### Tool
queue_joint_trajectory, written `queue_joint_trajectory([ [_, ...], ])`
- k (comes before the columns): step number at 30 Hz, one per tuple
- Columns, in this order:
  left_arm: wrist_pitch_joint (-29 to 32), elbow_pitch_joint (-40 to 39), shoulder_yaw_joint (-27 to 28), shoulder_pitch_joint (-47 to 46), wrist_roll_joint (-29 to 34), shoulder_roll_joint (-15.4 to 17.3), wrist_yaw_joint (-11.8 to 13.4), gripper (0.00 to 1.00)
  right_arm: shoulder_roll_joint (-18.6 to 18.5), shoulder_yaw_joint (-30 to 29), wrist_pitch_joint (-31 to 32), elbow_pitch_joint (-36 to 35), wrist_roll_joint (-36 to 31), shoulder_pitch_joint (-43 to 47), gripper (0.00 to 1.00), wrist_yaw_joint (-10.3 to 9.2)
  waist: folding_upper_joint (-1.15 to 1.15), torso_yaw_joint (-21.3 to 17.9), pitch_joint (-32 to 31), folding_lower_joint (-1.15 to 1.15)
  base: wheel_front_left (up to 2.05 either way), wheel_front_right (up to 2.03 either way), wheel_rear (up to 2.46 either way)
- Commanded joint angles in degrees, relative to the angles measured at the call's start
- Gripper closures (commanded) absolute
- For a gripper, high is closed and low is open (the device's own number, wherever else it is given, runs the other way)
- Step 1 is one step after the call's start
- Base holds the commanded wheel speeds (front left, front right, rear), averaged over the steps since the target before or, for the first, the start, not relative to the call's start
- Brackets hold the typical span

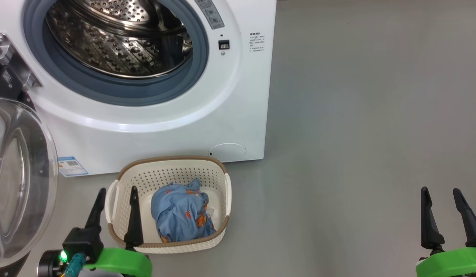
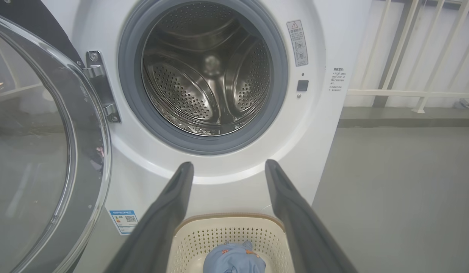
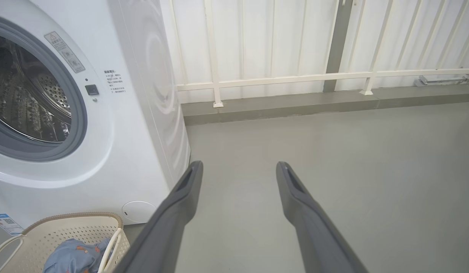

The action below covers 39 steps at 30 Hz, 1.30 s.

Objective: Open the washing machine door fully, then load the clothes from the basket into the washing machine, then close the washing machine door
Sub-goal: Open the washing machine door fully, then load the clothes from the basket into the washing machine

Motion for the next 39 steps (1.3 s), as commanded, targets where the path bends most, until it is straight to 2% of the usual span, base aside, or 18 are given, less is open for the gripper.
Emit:
queue_joint_trajectory([
  [1,-0.4,-0.7,2.1,-1.4,0.6,1.0,0.2,0.0,-1.0,1.3,-0.1,-1.3,-1.0,-1.0,0.0,0.25,0.0,0.0,-0.3,0.0,0.0,0.0,0.0],
  [15,-0.4,0.0,2.5,-0.3,1.3,0.6,-0.2,0.0,-1.0,1.1,0.4,-1.4,-0.6,0.4,0.0,0.25,0.0,0.4,-1.8,0.0,0.22,-0.32,0.11],
  [30,-0.4,-0.3,2.6,-0.6,1.9,0.5,-1.2,0.0,-1.0,0.9,0.6,-1.8,-0.4,0.3,0.0,0.25,0.0,0.4,-1.4,0.0,1.53,-1.6,0.07],
  [39,-0.4,-0.3,2.9,-0.7,2.3,0.4,-1.3,0.0,-1.0,1.1,0.4,-1.6,-0.2,-0.2,0.0,0.25,0.0,0.5,-0.6,0.0,0.72,-0.72,0.0],
])
